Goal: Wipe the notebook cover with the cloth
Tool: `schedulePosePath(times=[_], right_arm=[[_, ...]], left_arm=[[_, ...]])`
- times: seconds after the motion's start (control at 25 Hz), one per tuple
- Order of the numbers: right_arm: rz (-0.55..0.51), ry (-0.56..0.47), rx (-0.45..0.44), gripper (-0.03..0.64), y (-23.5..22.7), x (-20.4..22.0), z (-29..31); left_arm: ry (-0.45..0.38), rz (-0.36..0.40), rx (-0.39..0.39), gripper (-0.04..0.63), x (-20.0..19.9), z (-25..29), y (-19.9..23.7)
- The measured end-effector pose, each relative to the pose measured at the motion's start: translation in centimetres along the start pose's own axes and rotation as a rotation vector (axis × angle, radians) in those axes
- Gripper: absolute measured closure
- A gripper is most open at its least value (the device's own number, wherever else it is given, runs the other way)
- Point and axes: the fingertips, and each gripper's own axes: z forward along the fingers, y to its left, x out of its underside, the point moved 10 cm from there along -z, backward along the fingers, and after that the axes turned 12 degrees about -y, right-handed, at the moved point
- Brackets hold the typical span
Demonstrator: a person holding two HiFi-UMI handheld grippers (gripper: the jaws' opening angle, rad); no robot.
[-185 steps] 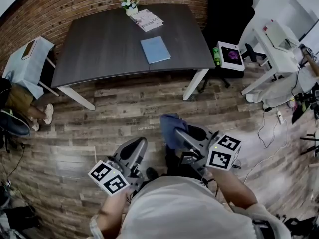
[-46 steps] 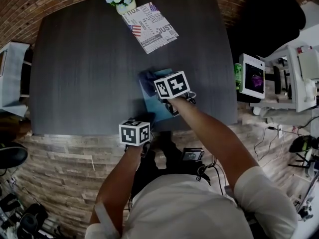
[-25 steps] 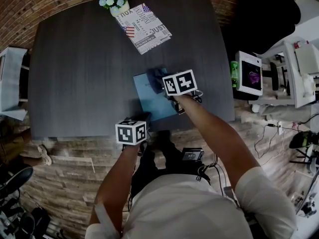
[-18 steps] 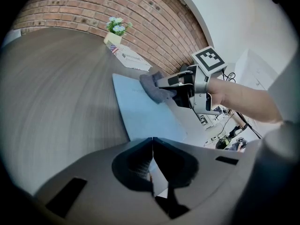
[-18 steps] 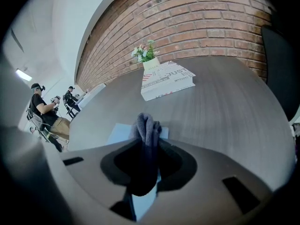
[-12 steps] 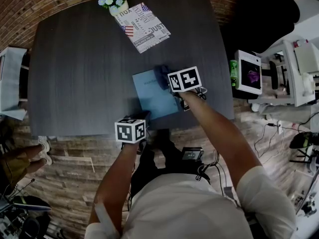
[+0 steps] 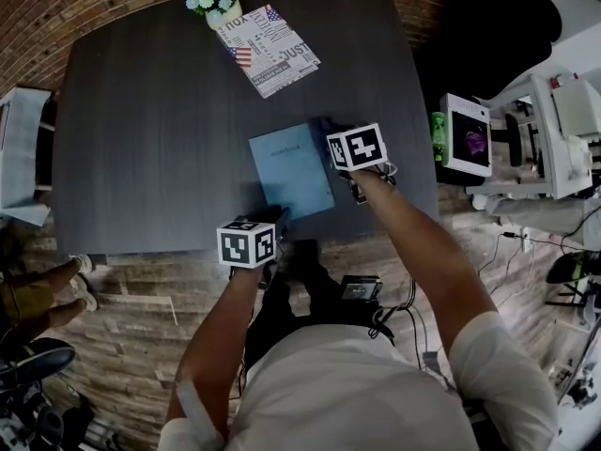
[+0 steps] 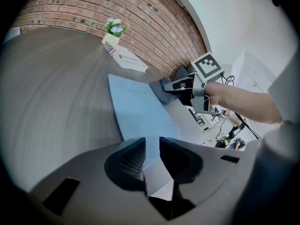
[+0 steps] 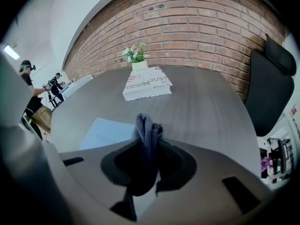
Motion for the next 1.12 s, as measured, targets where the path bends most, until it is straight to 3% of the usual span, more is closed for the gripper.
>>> schedulePosePath(times=[0.32,0.72,1.12], right_arm=[[-0.017,-0.060,0.005,0.535,0.7,-1.0,-2.2],[-0.023,-0.083,-0.146,0.535,6.2,-1.1,-2.2],[0.017,-0.052,-0.294,0.534,11.7,-0.3,-0.7]], left_arm=[[-0.009,0.025,-0.020,0.486,0.5,-1.2,0.1],[-0.026,0.005,0.011,0.565,1.3,-1.8,-0.4],[-0.024,-0.006,0.021,0.569,1.6,-1.6,-0.6]])
